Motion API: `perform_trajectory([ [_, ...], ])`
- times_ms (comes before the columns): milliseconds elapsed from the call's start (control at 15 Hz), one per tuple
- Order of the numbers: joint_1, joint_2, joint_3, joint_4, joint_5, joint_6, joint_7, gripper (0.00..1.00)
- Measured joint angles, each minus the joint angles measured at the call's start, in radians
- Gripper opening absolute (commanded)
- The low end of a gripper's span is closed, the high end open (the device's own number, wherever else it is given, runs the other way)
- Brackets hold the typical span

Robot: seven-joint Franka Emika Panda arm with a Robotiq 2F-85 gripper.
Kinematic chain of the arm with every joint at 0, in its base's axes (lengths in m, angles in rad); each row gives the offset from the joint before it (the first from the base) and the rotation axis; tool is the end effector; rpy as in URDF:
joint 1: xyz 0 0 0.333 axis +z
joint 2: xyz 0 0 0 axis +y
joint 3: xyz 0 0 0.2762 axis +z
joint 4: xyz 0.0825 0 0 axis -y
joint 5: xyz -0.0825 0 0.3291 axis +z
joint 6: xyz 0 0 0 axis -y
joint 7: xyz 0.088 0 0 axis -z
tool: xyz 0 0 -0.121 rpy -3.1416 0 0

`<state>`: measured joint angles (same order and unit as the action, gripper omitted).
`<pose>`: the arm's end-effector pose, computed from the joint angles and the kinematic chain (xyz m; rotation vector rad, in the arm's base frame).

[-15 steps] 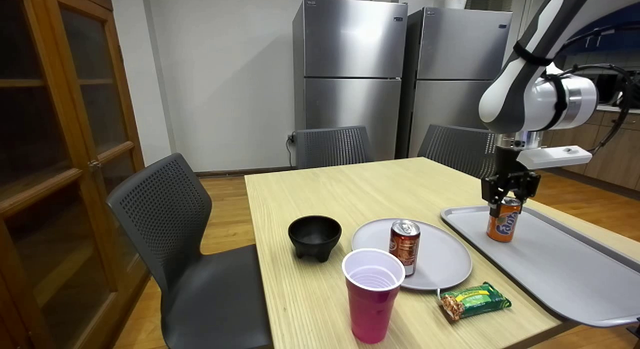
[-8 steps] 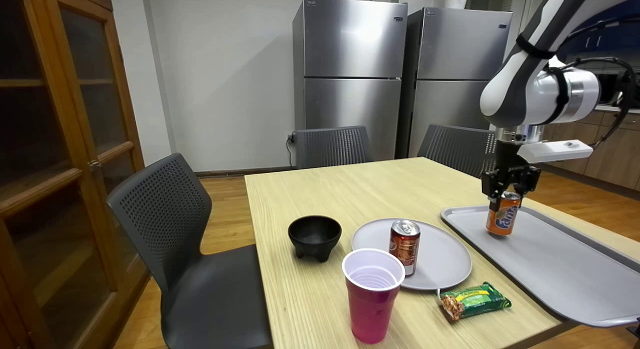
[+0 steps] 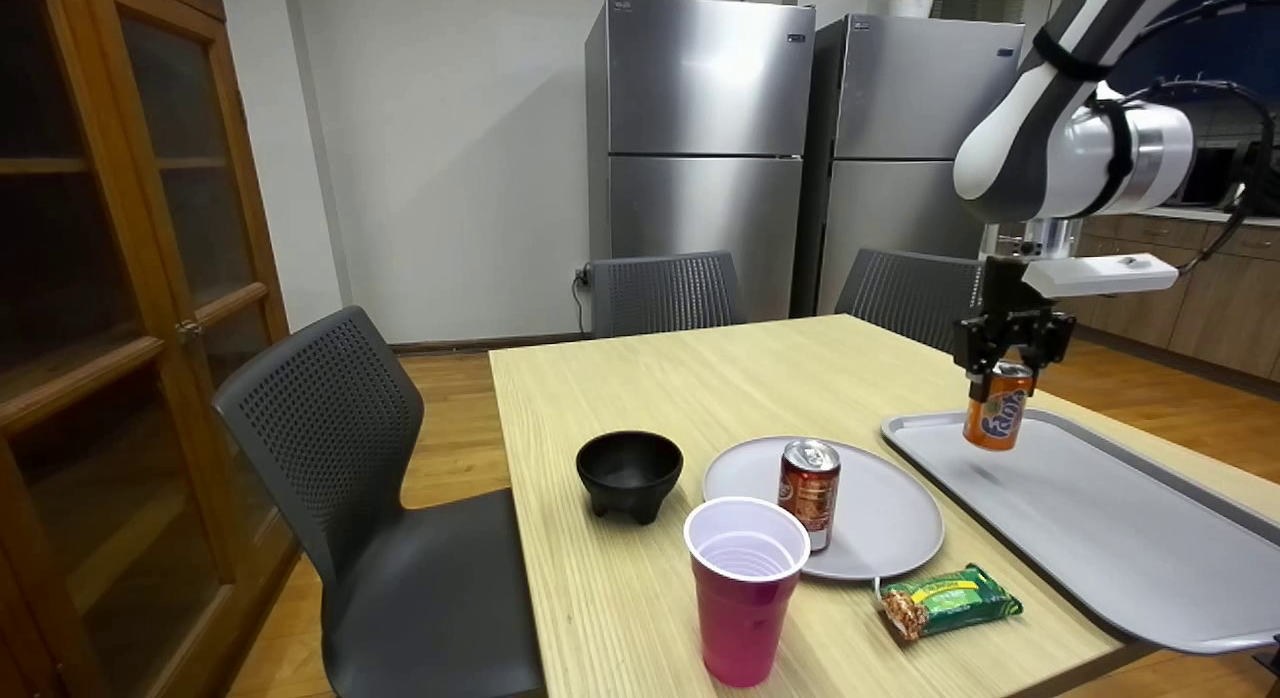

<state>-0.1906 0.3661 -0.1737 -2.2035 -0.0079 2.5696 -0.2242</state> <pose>0.4779 -0.1840 0.2111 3.0709 -0.1876 -0.0219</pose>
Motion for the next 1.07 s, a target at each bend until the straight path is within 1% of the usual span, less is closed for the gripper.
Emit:
perform_trajectory([
  [267,0.031,-0.012,0.020,0.000,0.000,-0.008,0.040,0.38],
  [600,0.094,-0.013,0.035,-0.002,-0.007,-0.009,0.102,0.38],
  [1067,0.172,-0.015,0.048,-0.003,-0.049,-0.017,0.187,0.38],
])
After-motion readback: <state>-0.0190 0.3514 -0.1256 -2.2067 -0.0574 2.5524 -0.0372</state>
